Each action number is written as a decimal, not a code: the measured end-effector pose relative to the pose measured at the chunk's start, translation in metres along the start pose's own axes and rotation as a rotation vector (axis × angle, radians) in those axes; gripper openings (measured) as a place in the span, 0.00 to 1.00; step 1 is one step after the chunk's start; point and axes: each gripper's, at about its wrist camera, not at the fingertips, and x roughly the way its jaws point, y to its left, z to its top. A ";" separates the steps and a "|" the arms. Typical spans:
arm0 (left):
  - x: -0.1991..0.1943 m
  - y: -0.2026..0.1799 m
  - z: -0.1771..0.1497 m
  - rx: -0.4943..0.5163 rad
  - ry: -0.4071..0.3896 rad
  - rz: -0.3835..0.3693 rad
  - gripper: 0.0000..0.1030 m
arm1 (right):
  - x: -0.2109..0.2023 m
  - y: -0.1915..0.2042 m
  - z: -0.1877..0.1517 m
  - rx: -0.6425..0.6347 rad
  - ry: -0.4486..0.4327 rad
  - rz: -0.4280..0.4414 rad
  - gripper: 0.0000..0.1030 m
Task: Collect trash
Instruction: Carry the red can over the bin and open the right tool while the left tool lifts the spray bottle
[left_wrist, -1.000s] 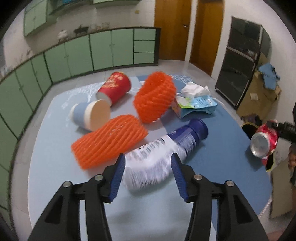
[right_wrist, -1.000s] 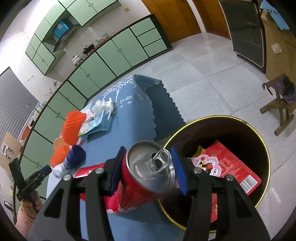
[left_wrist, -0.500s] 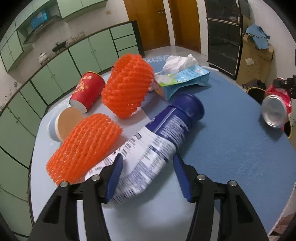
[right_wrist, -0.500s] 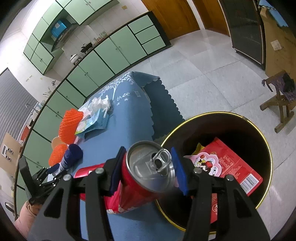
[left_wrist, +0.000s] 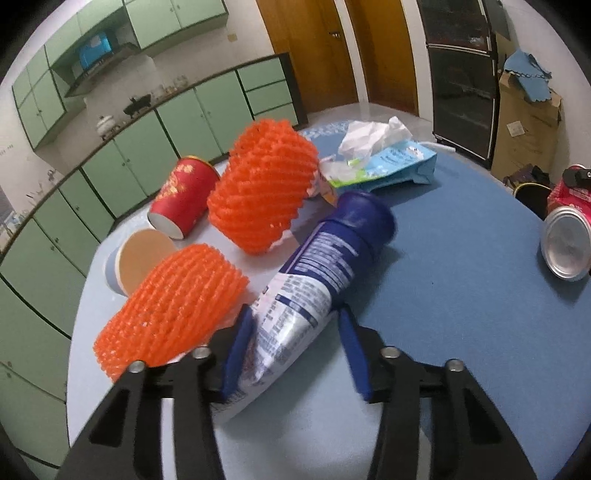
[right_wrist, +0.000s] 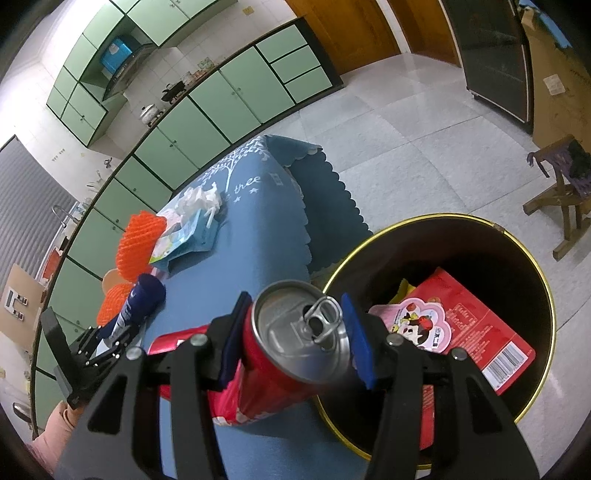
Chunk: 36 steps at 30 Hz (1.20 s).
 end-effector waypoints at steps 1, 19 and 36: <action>0.000 0.001 0.001 -0.009 -0.003 -0.003 0.38 | 0.000 -0.001 0.000 0.000 0.000 0.000 0.47; -0.048 -0.025 0.031 -0.125 -0.066 -0.264 0.29 | -0.052 -0.045 0.007 0.080 -0.113 -0.105 0.47; -0.060 -0.186 0.126 -0.017 -0.111 -0.620 0.29 | -0.040 -0.106 0.006 0.074 -0.056 -0.274 0.51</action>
